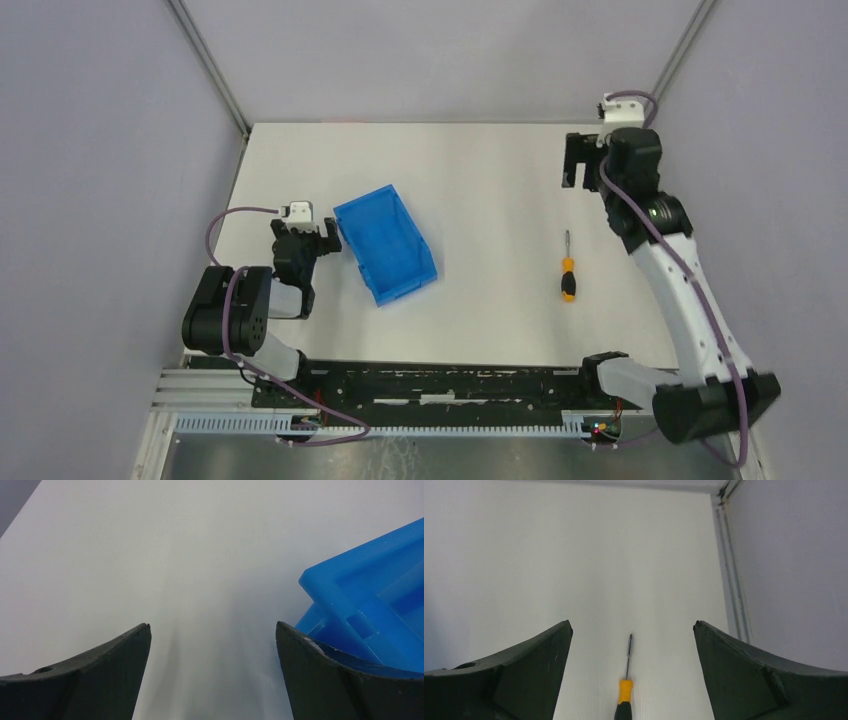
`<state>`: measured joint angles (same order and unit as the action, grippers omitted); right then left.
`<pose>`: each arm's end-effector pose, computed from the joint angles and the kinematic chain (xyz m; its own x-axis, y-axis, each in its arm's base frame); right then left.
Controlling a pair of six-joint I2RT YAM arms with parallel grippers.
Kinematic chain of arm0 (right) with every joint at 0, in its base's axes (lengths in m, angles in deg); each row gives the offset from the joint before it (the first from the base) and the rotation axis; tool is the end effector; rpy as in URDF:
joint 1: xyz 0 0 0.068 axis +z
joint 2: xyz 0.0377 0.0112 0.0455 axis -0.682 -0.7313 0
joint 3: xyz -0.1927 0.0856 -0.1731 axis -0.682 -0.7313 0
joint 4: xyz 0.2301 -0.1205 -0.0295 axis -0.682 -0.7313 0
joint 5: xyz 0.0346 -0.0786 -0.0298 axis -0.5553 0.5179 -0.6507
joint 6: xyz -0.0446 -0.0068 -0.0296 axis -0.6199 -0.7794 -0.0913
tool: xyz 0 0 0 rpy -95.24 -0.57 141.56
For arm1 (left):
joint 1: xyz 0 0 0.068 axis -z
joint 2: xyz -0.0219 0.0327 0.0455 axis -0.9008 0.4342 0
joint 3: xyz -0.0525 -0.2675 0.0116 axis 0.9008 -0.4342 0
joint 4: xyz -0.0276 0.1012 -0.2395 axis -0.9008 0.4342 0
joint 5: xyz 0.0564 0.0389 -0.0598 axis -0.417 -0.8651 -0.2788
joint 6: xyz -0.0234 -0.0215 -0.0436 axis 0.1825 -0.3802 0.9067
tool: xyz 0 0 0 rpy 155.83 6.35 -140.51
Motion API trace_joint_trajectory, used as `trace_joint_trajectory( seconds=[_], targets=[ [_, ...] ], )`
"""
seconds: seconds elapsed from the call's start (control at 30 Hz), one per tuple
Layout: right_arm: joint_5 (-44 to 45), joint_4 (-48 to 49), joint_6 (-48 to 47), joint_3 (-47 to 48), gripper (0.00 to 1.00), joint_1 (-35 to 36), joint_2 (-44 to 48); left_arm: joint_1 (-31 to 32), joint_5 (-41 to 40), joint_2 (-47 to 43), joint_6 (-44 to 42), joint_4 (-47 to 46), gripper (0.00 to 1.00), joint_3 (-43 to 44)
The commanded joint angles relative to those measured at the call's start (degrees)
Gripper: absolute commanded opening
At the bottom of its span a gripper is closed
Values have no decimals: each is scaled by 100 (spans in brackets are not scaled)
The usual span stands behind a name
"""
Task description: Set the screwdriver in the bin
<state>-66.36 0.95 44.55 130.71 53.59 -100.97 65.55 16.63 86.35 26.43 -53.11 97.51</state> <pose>0.2205 0.0308 0.4061 -0.3097 -0.0039 -0.9508 0.1094 0.9932 -0.0397 0.2468 -0.0040 0.1396 -0.1656 -0.0007 -0.9862 -0.0232 0.9997 0.0032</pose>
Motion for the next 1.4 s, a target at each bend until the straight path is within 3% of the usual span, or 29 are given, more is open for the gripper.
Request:
trace_joint_trajectory(
  seconds=[0.0, 0.17, 0.37, 0.43, 0.5, 0.57, 0.63, 0.87, 1.13, 1.2, 1.37],
  targets=[
    [-562, -1928, -276, 317, 98, -187, -1623, -31, 37, -96, 122, -150, 100, -4],
    [-892, -975, -31, -898, 95, -448, -2261, -31, 38, -96, 121, -150, 100, -4],
    [-948, -51, 152, -2083, 78, -636, -2517, -31, 38, -94, 123, -150, 100, -4],
    [-1329, 297, 148, -2461, 63, -713, -2608, -31, 37, -97, 122, -150, 100, -4],
    [-1578, 390, 146, -2544, 40, -770, -2783, -31, 37, -99, 122, -150, 100, -4],
    [-1659, 136, 57, -2323, 16, -782, -2936, -31, 37, -96, 116, -150, 100, -7],
    [-1653, -375, -23, -1850, 0, -795, -2916, -31, 38, -92, 119, -150, 100, -4],
    [-1092, -2787, 62, 712, 0, -790, -2648, -31, 40, -96, 123, -147, 100, -4],
    [-1154, -3113, 513, 1685, 0, -683, -2659, -31, 42, -89, 121, -149, 100, -4],
    [-1135, -3007, 772, 1848, 0, -268, -2688, -31, 45, -97, 124, -149, 100, -4],
    [-1408, -2109, 1388, 2702, 0, 1905, -3212, -31, 40, -98, 123, -145, 100, -4]
  ],
)
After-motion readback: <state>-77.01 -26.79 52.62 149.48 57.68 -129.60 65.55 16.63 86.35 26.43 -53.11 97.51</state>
